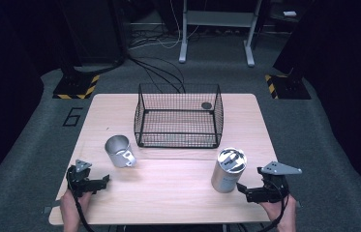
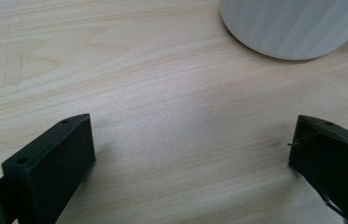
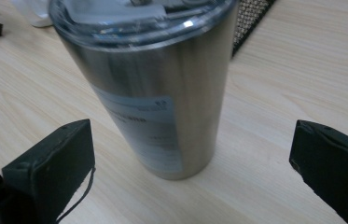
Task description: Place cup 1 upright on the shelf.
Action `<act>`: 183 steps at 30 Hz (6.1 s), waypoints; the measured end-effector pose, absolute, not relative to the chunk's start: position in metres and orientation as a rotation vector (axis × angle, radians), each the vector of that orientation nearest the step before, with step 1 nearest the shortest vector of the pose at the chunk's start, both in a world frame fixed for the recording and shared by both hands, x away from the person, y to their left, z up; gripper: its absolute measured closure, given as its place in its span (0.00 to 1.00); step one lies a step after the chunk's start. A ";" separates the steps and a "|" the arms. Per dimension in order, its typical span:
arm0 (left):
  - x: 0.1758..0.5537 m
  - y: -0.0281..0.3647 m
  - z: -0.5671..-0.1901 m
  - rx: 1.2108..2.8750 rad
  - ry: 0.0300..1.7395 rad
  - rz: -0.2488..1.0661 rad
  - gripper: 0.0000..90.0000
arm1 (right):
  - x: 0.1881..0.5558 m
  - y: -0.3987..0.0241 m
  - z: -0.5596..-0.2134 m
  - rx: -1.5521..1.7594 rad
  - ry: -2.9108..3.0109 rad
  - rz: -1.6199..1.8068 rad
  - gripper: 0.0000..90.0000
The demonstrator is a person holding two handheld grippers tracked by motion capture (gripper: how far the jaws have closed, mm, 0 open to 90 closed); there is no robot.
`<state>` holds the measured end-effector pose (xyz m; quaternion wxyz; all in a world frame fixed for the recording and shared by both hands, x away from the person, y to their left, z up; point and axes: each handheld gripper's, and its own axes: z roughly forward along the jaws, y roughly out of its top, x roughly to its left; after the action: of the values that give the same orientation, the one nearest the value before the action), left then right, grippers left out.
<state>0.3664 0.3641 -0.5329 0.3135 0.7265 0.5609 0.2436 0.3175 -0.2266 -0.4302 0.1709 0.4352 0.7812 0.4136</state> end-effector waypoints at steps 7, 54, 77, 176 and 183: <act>0.366 0.364 -0.532 1.922 1.480 0.634 0.00 | 0.322 -0.215 -0.424 1.202 2.225 1.188 0.00; 0.366 0.364 -0.533 1.916 1.480 0.639 0.00 | 0.351 -0.180 -0.422 1.084 2.199 1.205 0.03; 0.366 0.364 -0.533 1.915 1.480 0.639 0.00 | 0.353 -0.178 -0.415 1.103 2.176 1.192 0.04; 0.366 0.364 -0.533 1.915 1.481 0.640 0.00 | 0.411 -0.137 -0.314 0.897 2.204 1.214 0.04; 0.366 0.364 -0.533 1.915 1.481 0.640 0.00 | 0.421 -0.133 -0.307 0.897 2.202 1.215 0.04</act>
<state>0.3658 0.3642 -0.5328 0.3134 0.7264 0.5615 0.2426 0.4208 -0.1332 -0.3074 0.2335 0.3267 0.8019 0.4423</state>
